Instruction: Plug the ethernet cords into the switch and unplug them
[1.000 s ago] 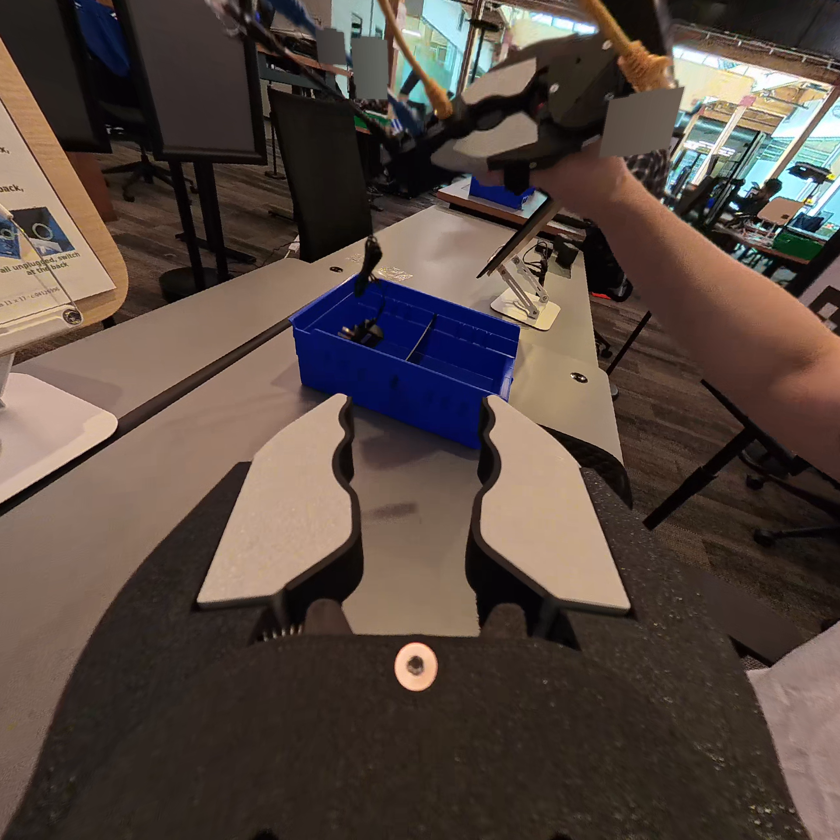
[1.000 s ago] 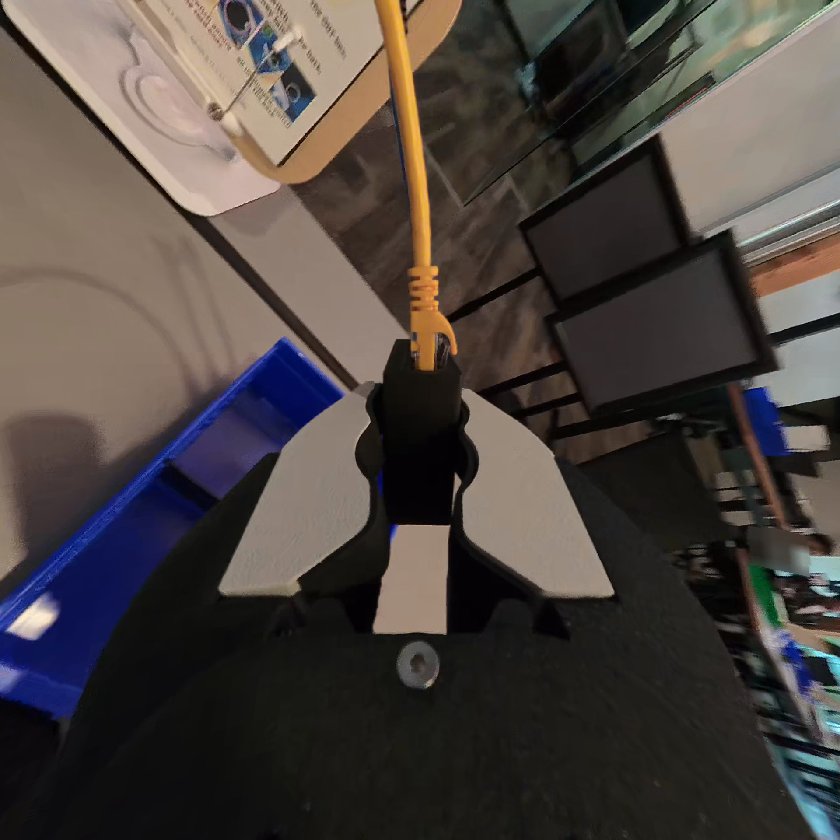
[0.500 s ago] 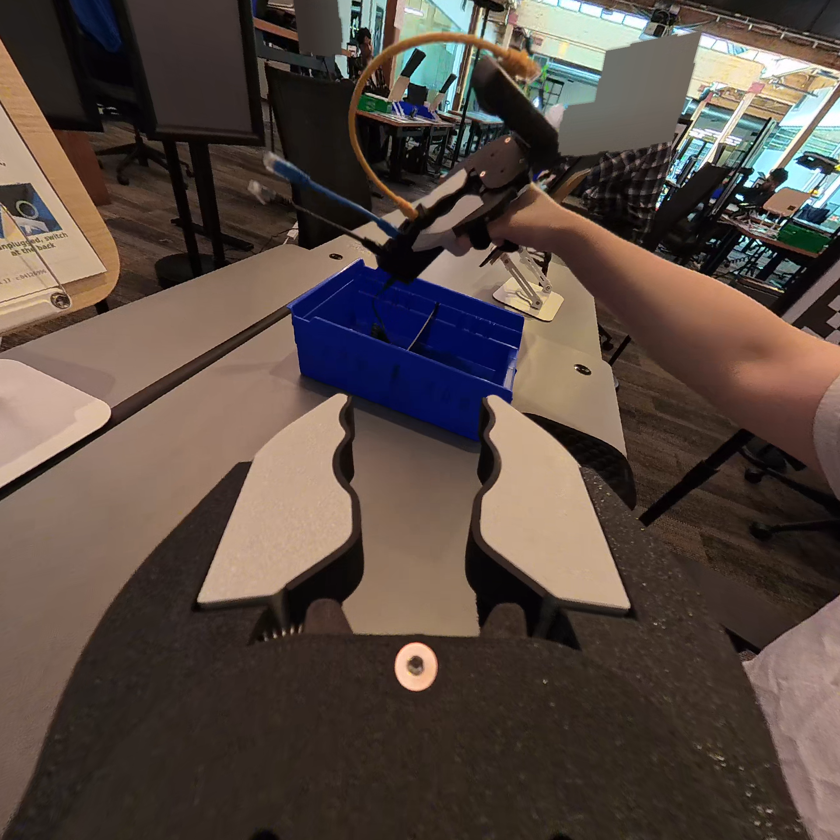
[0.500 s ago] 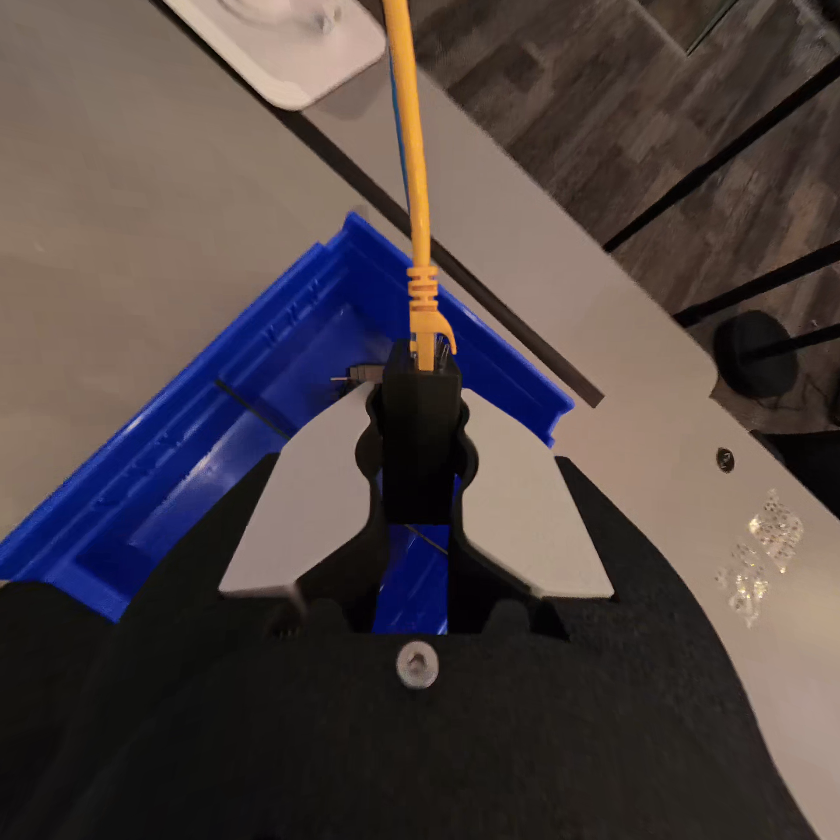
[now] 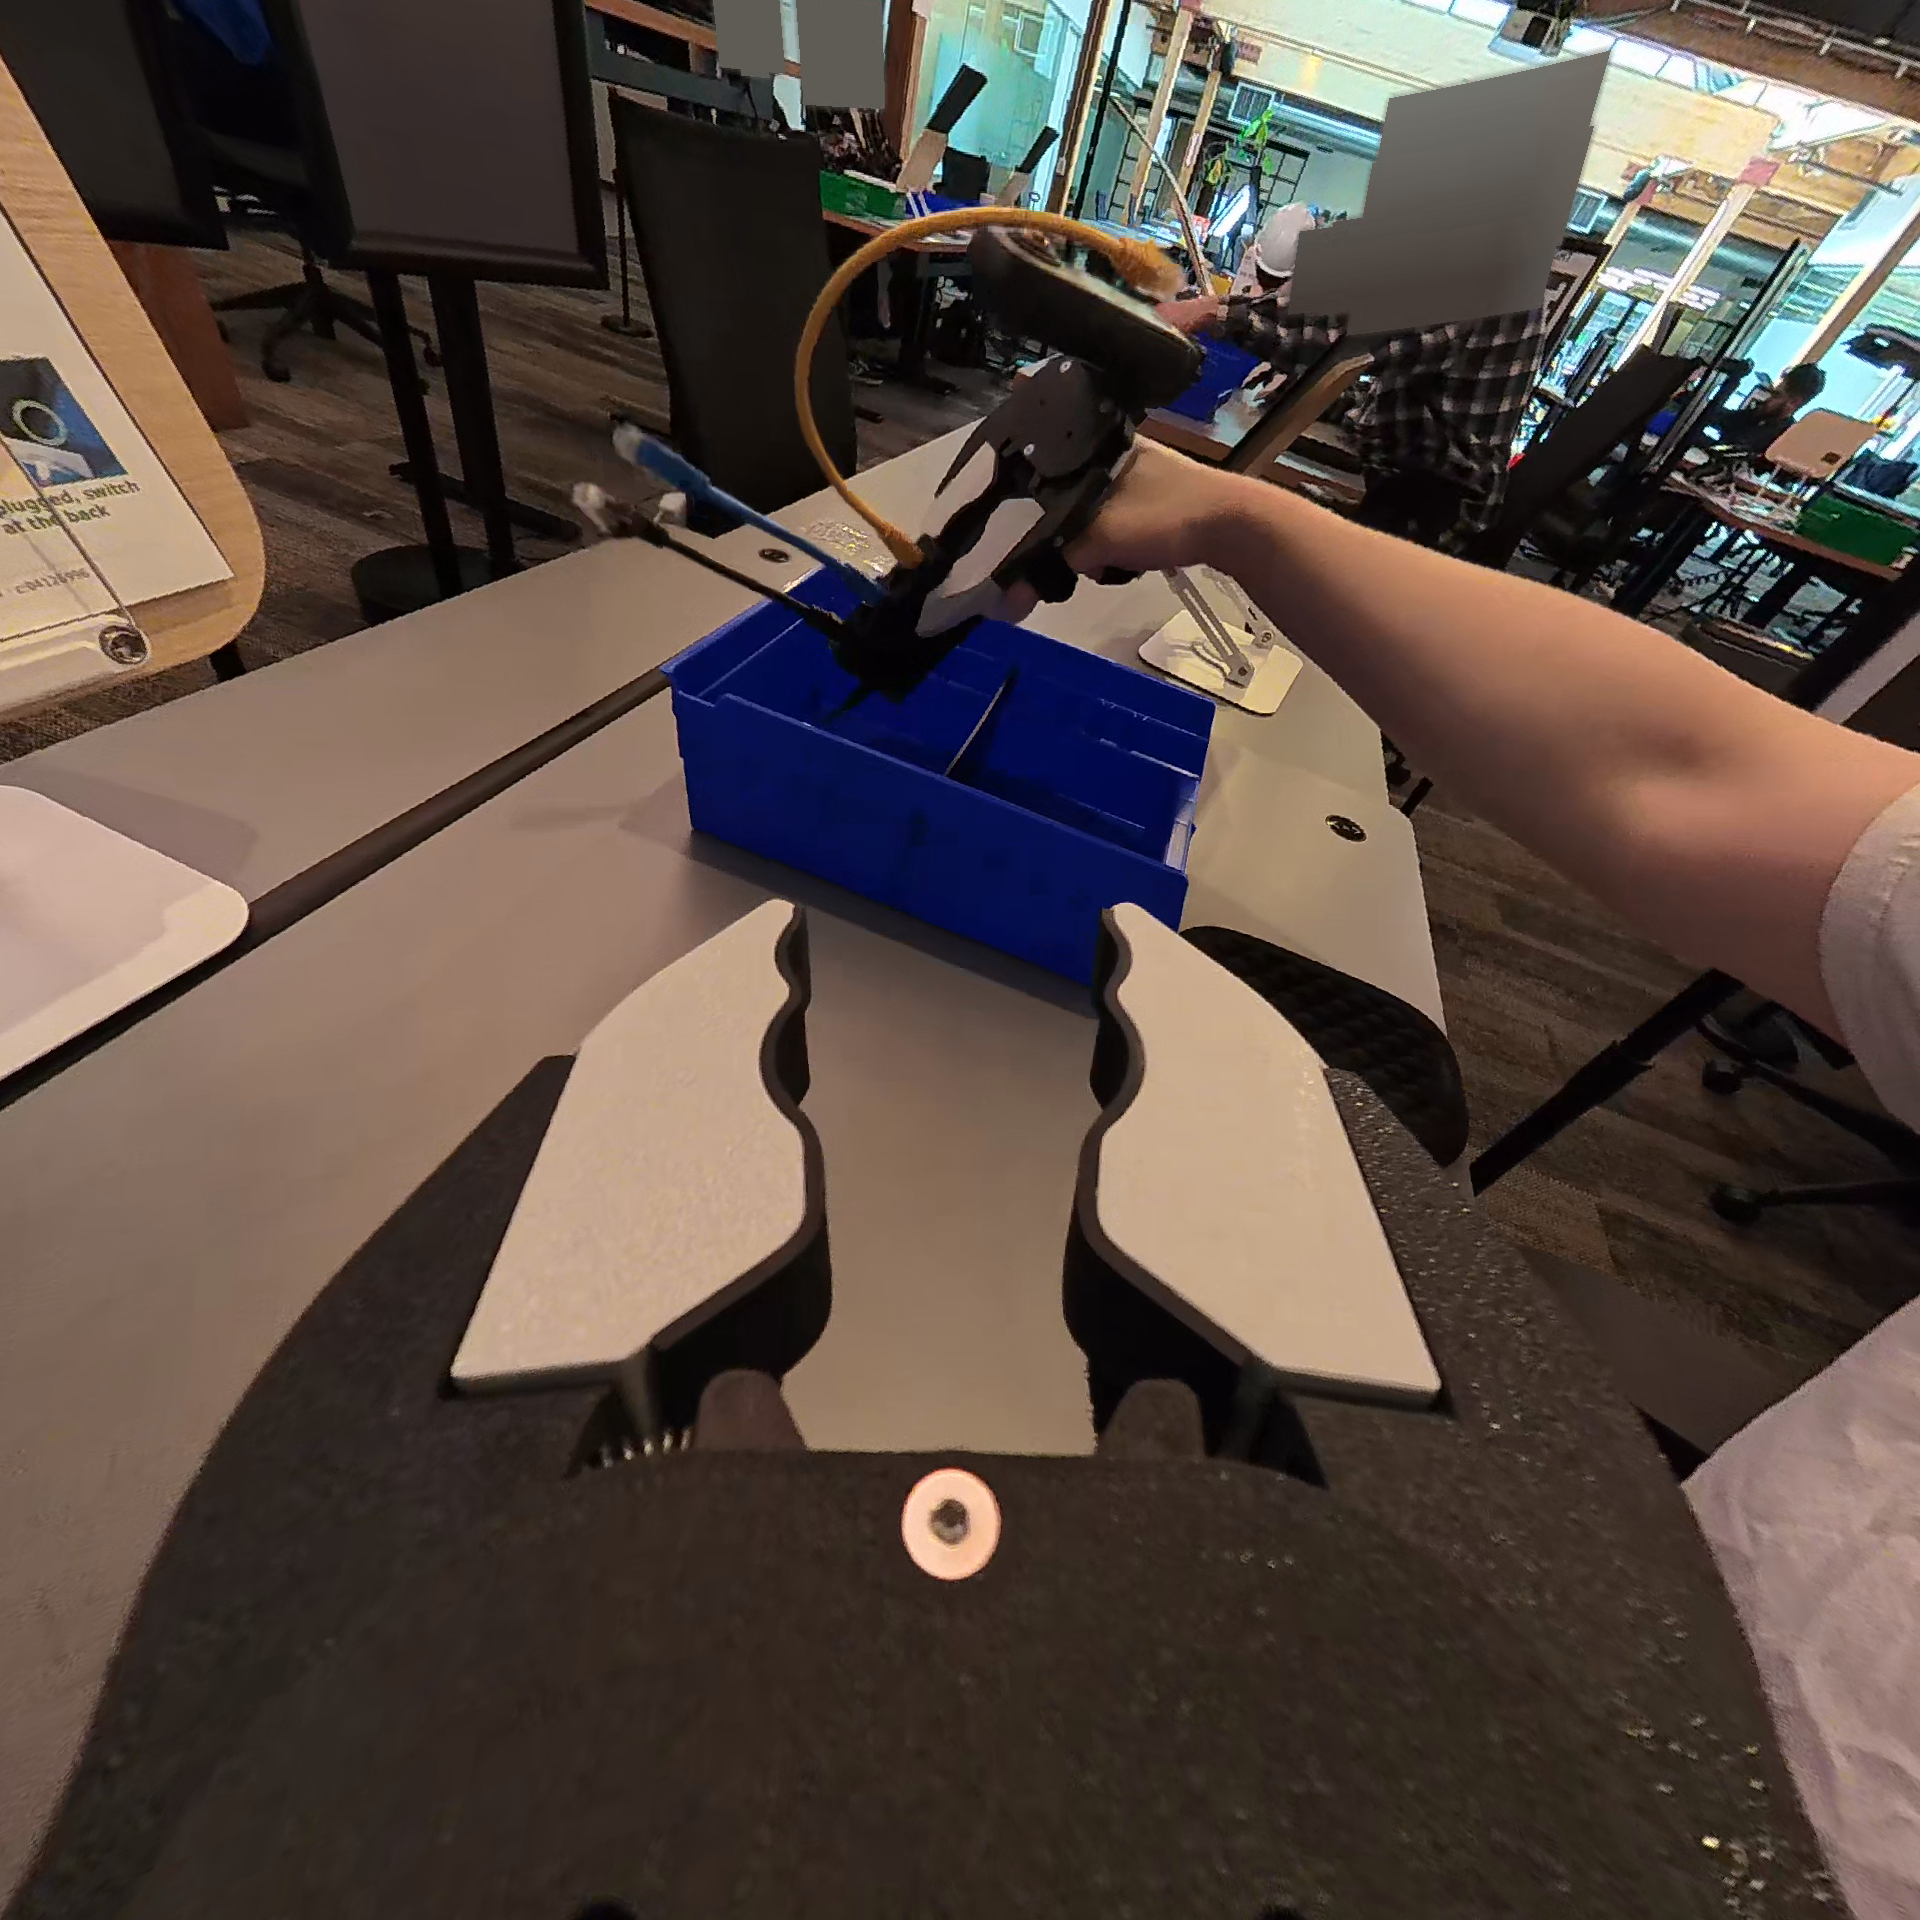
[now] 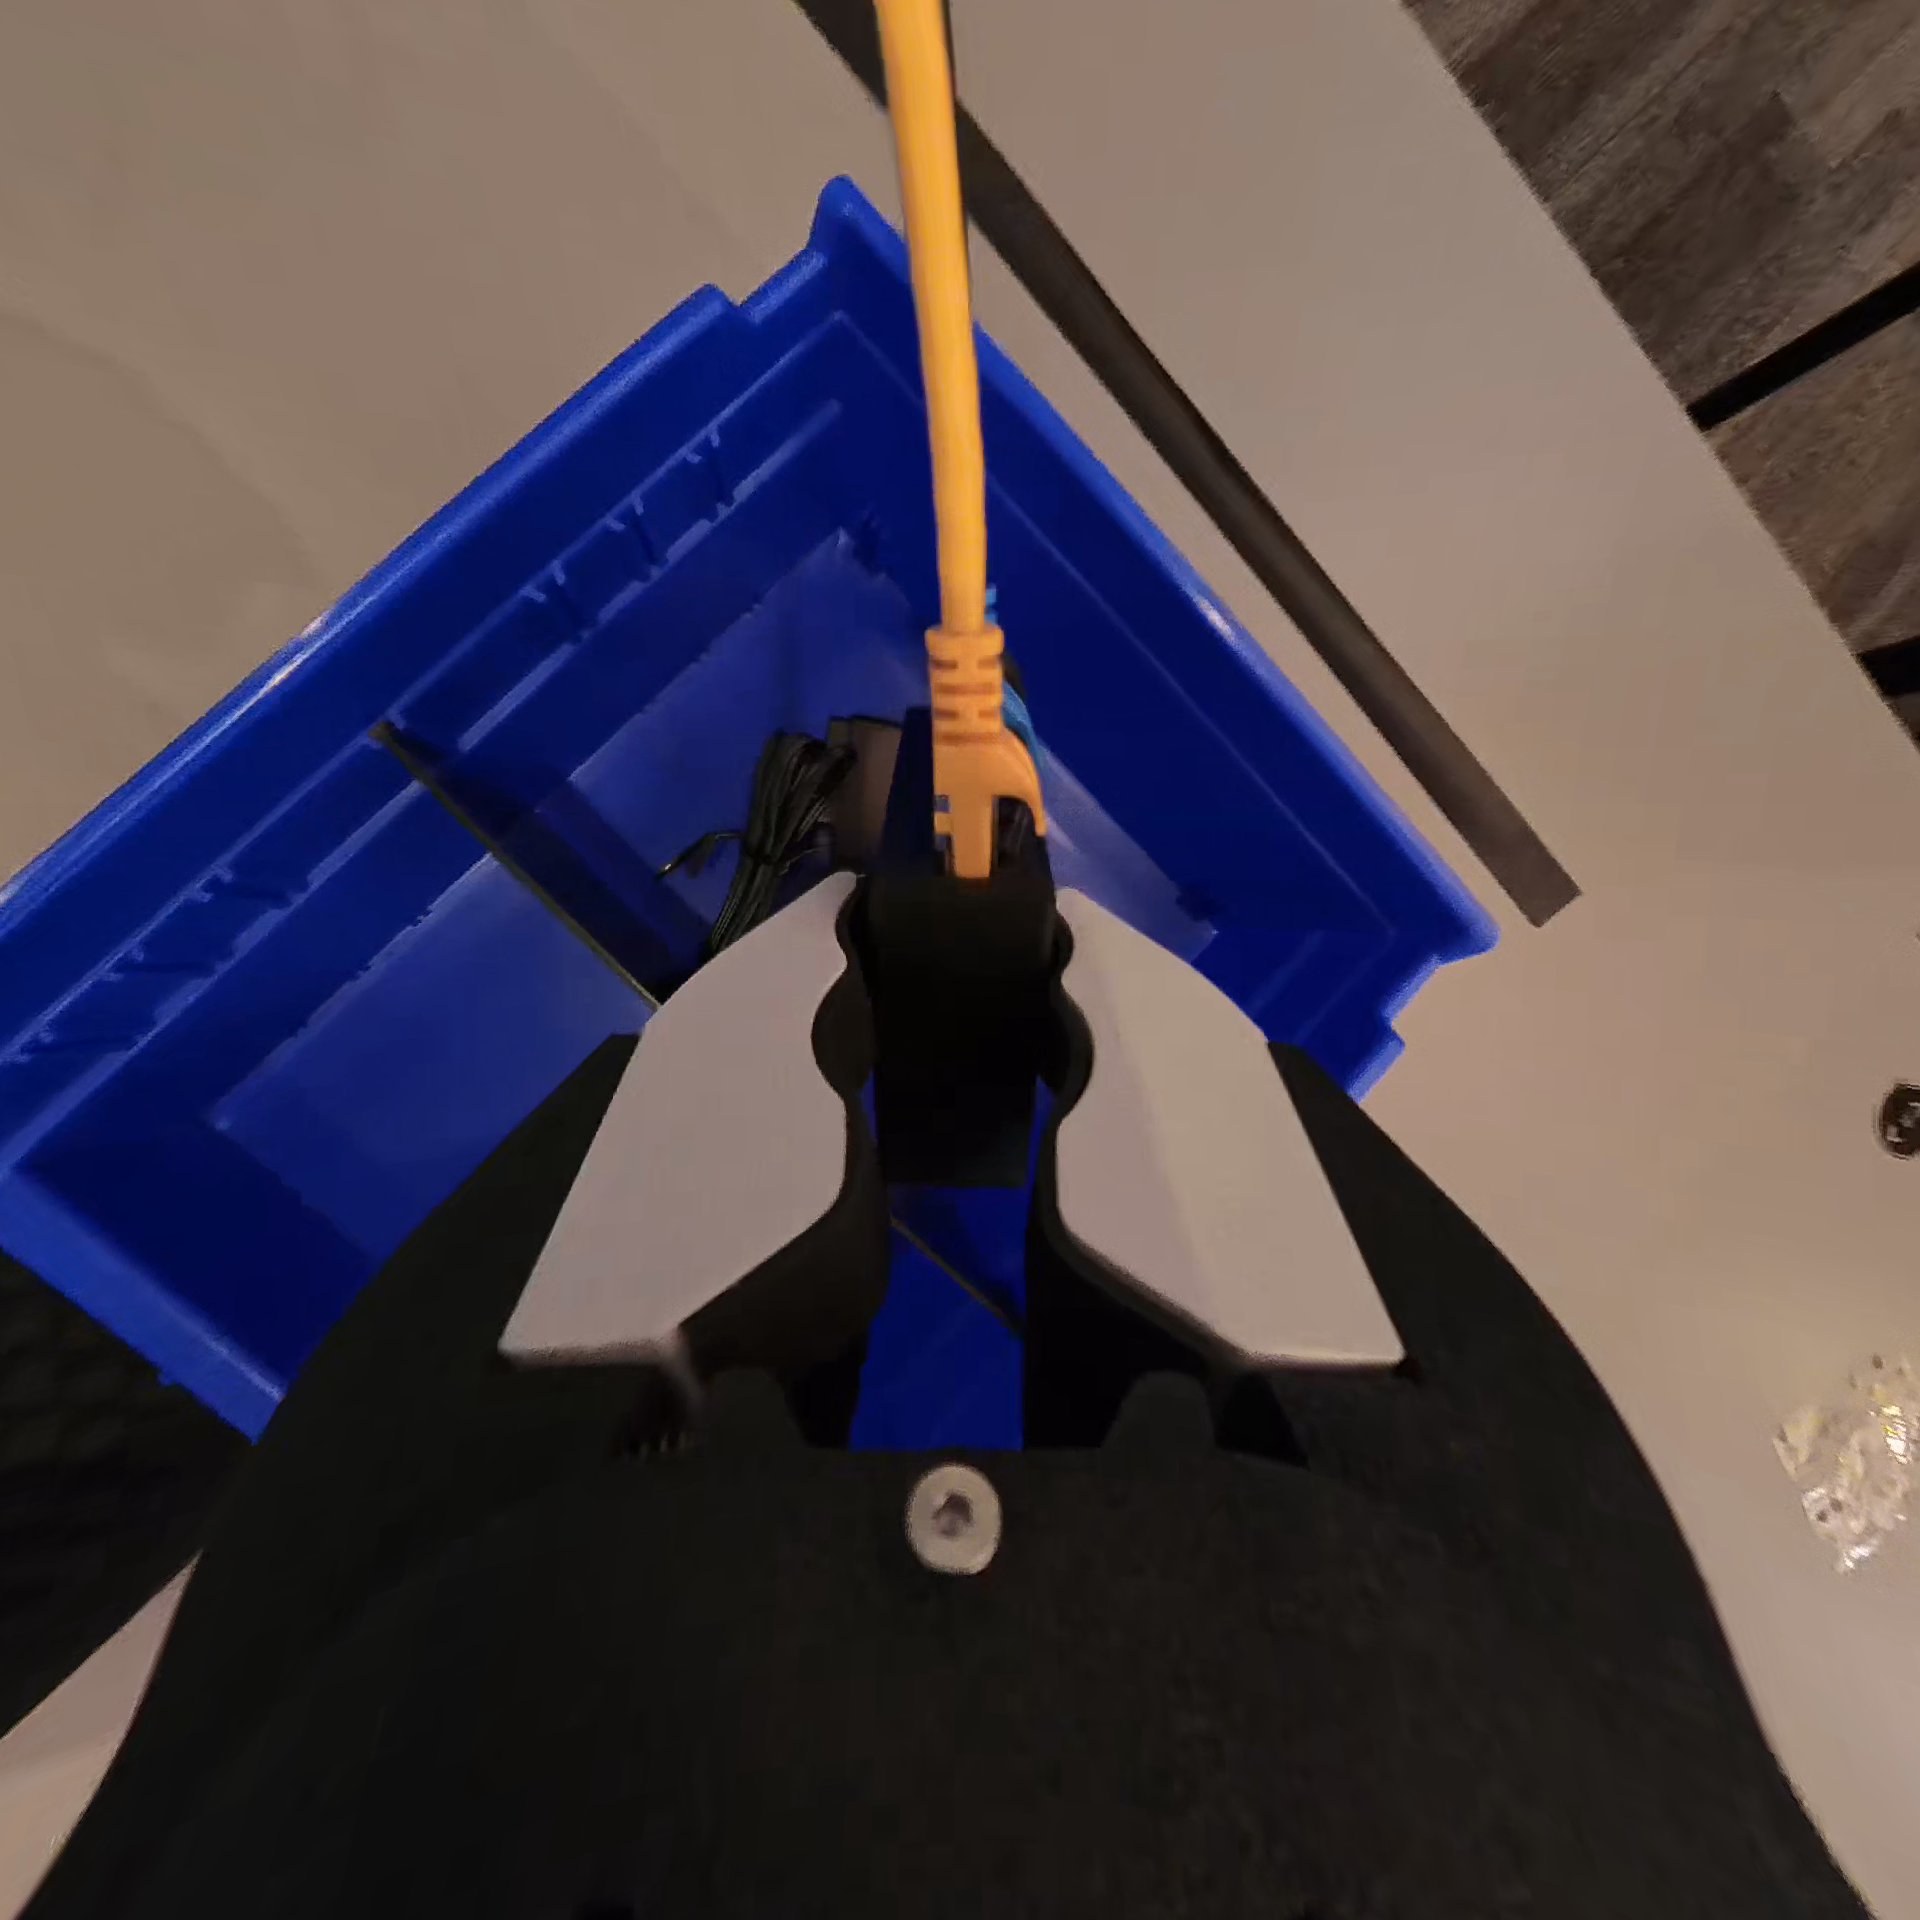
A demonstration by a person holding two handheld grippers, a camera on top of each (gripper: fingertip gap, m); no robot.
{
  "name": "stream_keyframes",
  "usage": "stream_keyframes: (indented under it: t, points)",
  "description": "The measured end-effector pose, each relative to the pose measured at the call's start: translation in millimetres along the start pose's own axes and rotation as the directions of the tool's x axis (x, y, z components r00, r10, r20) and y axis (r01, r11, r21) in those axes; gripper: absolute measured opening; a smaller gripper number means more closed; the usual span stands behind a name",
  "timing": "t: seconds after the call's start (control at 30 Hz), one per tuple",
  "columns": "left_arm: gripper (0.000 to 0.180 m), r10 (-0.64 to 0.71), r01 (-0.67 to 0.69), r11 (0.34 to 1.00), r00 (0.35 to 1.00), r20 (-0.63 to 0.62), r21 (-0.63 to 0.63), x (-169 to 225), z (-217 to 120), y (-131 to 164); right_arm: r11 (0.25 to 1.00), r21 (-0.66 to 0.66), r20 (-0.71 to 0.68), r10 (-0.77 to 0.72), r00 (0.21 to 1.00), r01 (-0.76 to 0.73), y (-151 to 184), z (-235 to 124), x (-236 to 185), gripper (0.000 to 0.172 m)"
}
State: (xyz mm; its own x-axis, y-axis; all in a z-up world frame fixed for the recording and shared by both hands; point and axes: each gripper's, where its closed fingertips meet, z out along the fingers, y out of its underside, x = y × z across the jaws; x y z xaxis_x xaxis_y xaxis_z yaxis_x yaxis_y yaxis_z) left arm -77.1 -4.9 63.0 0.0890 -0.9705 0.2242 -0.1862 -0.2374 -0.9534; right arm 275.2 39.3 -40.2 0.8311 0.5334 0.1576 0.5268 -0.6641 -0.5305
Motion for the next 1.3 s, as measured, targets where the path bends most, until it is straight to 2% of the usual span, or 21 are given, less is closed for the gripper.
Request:
stream_keyframes:
  t: [0.2,0.43,0.53,0.87,1.0,1.1,1.3]
  points:
    - [0.052,0.008,-0.008,1.000,1.000,0.002,-0.007,1,0,1,0.998,-0.030,0.174,0.064,0.983,-0.060,6,12,-13,0.028]
    - [0.052,0.017,-0.017,1.000,1.000,0.000,-0.026,4,4,5,0.962,-0.004,0.386,0.255,0.887,-0.274,8,21,-24,0.028]
    - [0.052,0.015,-0.015,0.999,1.000,-0.005,-0.038,4,8,9,0.953,-0.005,0.410,0.279,0.868,-0.303,12,24,-25,0.028]
    - [0.051,0.009,-0.010,0.998,1.000,-0.014,-0.056,5,13,14,0.956,0.035,0.343,0.262,0.902,-0.291,12,20,-8,0.029]
    - [0.051,0.011,-0.012,0.998,1.000,-0.016,-0.054,6,13,13,0.941,0.126,0.252,0.278,0.927,-0.316,9,12,14,0.035]
    - [0.052,0.012,-0.013,0.998,1.000,-0.018,-0.058,7,14,14,0.925,0.183,0.179,0.301,0.937,-0.332,11,2,30,0.034]
    - [0.051,0.016,-0.018,0.998,1.000,-0.021,-0.058,9,13,14,0.919,0.155,0.029,0.362,0.932,-0.362,33,-6,55,0.033]
